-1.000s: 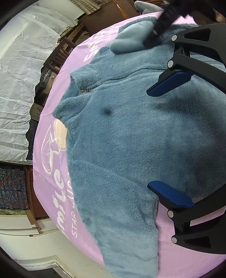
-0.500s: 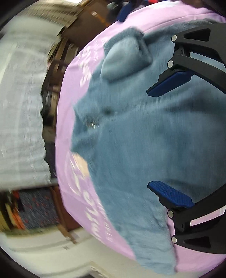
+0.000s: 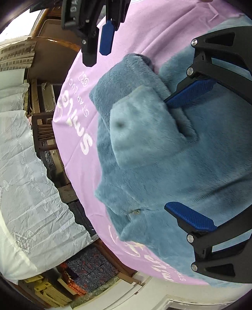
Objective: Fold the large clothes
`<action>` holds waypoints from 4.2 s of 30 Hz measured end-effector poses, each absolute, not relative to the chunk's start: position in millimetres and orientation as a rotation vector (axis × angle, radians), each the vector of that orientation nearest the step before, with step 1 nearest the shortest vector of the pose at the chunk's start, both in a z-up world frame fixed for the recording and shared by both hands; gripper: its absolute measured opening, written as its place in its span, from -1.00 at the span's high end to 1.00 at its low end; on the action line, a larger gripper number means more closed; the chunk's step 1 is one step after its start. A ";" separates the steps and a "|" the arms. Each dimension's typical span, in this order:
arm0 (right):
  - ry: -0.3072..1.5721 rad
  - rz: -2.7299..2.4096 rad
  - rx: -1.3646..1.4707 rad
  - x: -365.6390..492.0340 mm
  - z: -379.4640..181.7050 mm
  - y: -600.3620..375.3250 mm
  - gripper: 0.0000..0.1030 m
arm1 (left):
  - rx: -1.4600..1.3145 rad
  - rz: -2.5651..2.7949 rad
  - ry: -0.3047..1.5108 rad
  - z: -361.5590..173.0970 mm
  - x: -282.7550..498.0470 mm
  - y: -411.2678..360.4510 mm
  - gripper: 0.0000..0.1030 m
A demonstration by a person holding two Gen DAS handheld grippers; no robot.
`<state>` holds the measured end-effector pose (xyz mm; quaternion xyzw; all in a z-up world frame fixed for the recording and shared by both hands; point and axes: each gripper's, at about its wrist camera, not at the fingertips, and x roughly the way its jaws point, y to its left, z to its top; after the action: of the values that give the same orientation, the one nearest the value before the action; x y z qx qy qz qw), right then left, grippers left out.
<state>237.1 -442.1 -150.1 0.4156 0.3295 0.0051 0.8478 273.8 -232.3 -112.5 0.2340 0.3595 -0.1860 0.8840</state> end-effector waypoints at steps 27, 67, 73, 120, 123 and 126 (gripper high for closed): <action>0.786 0.148 0.613 252.3 -146.7 -360.2 0.55 | 0.076 -0.178 0.769 -86.6 300.9 -88.2 0.07; 0.839 0.102 0.464 298.5 -132.0 -326.7 0.37 | -0.064 -0.174 0.884 -99.7 331.1 -47.4 0.07; 0.937 0.156 0.452 280.4 -157.7 -303.6 0.16 | -0.056 -0.115 0.940 -109.9 333.6 -39.3 0.07; 0.886 0.159 0.588 264.9 -150.1 -322.8 -0.19 | -0.548 0.471 0.787 -88.2 277.8 214.5 0.82; 0.887 0.160 0.586 265.4 -150.6 -323.0 -0.19 | -0.443 0.477 0.762 -69.8 279.9 192.5 0.82; 0.888 0.158 0.591 265.3 -151.0 -322.8 -0.19 | -0.344 0.453 0.747 -50.9 286.1 164.9 0.82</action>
<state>265.3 -322.8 -151.0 0.2812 0.4229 0.0755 0.8581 286.1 164.9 -50.9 -0.1655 0.3601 0.2181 0.8918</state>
